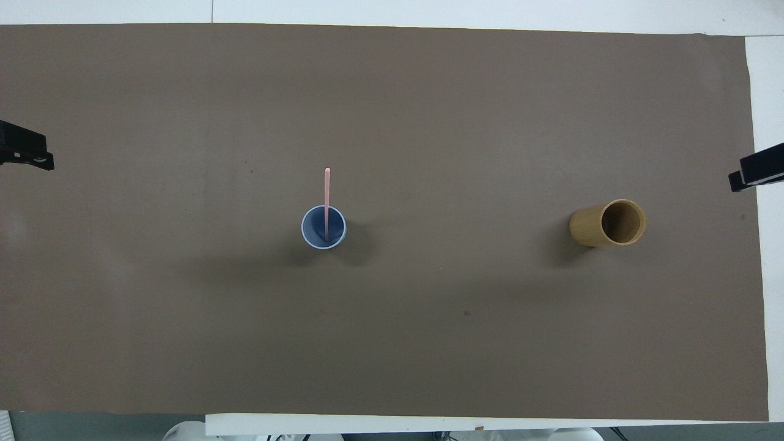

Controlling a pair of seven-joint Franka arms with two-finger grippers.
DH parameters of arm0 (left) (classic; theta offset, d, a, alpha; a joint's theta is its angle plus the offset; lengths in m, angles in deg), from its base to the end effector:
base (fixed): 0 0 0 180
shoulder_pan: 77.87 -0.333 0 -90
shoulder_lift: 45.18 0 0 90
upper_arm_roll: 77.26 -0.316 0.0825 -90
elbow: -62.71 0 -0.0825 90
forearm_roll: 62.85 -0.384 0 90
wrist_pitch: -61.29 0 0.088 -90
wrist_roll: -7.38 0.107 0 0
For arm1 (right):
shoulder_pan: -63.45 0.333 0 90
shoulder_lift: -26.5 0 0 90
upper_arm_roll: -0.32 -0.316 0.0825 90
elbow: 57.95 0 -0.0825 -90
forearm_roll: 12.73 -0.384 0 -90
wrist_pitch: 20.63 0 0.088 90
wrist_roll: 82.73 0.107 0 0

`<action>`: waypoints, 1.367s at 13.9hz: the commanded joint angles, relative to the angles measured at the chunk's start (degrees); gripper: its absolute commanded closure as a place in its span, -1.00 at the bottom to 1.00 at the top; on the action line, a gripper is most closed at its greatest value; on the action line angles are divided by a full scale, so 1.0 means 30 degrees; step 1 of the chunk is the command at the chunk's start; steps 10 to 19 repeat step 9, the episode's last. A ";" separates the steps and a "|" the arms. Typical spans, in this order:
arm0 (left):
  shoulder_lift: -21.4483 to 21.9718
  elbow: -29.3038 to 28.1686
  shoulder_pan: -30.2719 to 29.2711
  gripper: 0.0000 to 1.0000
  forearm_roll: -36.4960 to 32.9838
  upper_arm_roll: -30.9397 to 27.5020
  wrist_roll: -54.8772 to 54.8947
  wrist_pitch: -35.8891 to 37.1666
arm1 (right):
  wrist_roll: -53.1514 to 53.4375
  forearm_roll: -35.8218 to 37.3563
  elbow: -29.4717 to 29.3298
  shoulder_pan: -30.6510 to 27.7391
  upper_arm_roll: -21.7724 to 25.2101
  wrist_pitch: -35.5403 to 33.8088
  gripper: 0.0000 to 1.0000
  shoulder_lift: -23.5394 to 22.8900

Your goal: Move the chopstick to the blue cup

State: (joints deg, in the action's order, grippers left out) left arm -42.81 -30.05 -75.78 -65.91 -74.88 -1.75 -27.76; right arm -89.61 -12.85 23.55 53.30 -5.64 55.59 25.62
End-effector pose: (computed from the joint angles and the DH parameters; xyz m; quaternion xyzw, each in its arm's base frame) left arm 0.5382 -0.0367 0.6231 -0.9987 -0.0408 0.0084 0.0288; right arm 0.5316 -0.0392 0.6646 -0.9983 -0.0237 0.0533 0.0070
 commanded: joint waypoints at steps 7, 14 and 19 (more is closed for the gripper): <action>0.0147 -0.0045 0.0097 -1.00 -0.0271 -0.0030 -0.0034 0.0301 | 0.0096 0.0449 0.0812 0.4382 0.3889 -0.0152 -1.00 0.0937; 0.0147 -0.0045 0.0097 -1.00 -0.0184 -0.0001 0.0053 0.0243 | 0.0096 0.0449 0.0812 0.4353 0.3889 -0.0182 -1.00 0.0937; 0.0147 -0.0045 0.0097 -1.00 -0.0184 -0.0001 0.0053 0.0243 | 0.0096 0.0449 0.0812 0.4353 0.3889 -0.0182 -1.00 0.0937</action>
